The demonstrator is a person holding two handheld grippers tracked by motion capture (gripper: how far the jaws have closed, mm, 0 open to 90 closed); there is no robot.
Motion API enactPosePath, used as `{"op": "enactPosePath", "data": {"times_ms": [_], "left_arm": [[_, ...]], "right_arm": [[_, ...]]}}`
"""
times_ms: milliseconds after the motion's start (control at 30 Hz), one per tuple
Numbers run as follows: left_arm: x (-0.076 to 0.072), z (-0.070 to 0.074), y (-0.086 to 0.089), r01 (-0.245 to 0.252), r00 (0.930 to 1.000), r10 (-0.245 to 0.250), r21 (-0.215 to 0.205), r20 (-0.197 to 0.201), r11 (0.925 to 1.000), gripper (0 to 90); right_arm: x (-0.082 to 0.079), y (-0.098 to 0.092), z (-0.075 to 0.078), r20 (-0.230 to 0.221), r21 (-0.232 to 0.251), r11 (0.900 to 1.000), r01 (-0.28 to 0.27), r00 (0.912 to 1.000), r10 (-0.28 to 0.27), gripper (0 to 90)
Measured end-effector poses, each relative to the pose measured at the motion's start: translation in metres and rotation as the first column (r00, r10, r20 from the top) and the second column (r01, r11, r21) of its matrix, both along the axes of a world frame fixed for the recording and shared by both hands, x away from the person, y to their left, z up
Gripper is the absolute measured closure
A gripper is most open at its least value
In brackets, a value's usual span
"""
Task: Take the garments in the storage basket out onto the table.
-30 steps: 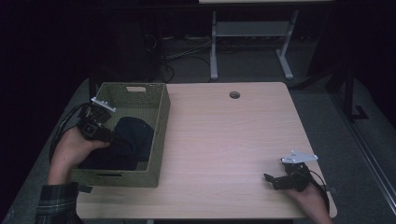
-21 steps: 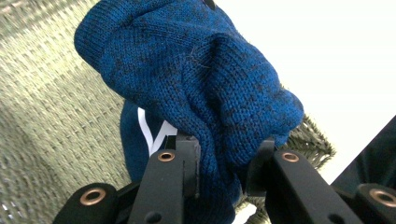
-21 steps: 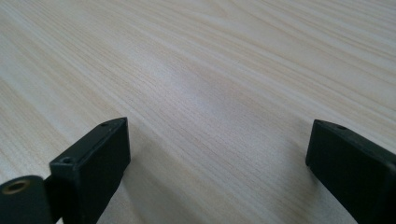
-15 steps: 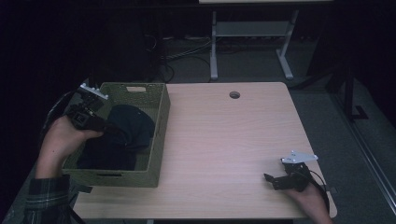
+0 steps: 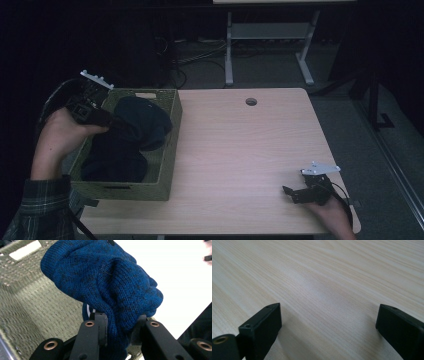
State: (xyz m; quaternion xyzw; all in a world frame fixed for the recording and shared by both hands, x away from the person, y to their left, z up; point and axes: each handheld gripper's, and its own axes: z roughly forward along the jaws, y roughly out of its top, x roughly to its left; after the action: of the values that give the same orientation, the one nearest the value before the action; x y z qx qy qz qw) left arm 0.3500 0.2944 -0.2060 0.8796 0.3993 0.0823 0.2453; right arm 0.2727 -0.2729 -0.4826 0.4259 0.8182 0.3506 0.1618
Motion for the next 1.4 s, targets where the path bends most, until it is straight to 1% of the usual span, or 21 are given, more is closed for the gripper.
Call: {"op": "enactPosePath", "data": {"times_ms": [100,300,367,567,767,1000,1100,1167,1300,1400], "left_arm": [[0.002,0.006,-0.005,0.006,0.9999,-0.006,0.009,0.009,0.9999,74.0],[0.005,0.016,-0.017,0.022,0.9993,-0.022,0.008,0.029,0.9997,74.1],[0.005,0.019,-0.020,0.025,0.9992,-0.025,0.010,0.030,0.9996,74.1],[0.008,0.033,-0.032,0.049,0.9973,-0.050,0.012,0.054,0.9987,74.3],[0.011,0.047,-0.047,0.071,0.9949,-0.072,0.013,0.070,0.9974,74.6],[0.012,0.063,-0.065,0.105,0.9898,-0.105,0.002,0.097,0.9945,74.9],[0.011,0.070,-0.074,0.127,0.9854,-0.126,0.000,0.114,0.9919,75.0],[0.010,0.075,-0.079,0.132,0.9833,-0.131,-0.003,0.127,0.9912,75.1],[0.010,0.079,-0.091,0.155,0.9789,-0.152,-0.012,0.137,0.9879,75.2],[0.011,0.083,-0.101,0.165,0.9760,-0.161,-0.010,0.146,0.9863,75.3]], "right_arm": [[0.000,0.000,0.000,0.000,0.000,1.000,0.000,1.0000,0.000,5.9],[0.000,0.000,0.000,-0.003,0.000,1.000,0.002,1.0000,-0.002,5.9],[0.000,0.000,0.000,-0.002,0.000,1.000,0.002,1.0000,-0.002,6.0],[0.000,0.000,0.000,0.000,-0.003,1.000,0.002,1.0000,-0.002,6.0],[0.000,0.000,0.000,-0.001,-0.002,1.000,0.002,1.0000,-0.002,6.0],[0.000,0.000,0.000,-0.002,0.000,1.000,0.001,1.0000,-0.001,6.0],[0.000,0.000,0.000,-0.003,0.000,1.000,0.002,1.0000,-0.002,6.0],[0.000,0.000,0.000,-0.003,0.000,1.000,0.002,1.0000,-0.002,6.0],[0.000,0.000,0.000,-0.002,0.001,1.000,0.001,1.0000,-0.001,6.0],[0.000,0.000,0.000,-0.004,0.000,1.000,0.002,1.0000,-0.002,6.0]]}}
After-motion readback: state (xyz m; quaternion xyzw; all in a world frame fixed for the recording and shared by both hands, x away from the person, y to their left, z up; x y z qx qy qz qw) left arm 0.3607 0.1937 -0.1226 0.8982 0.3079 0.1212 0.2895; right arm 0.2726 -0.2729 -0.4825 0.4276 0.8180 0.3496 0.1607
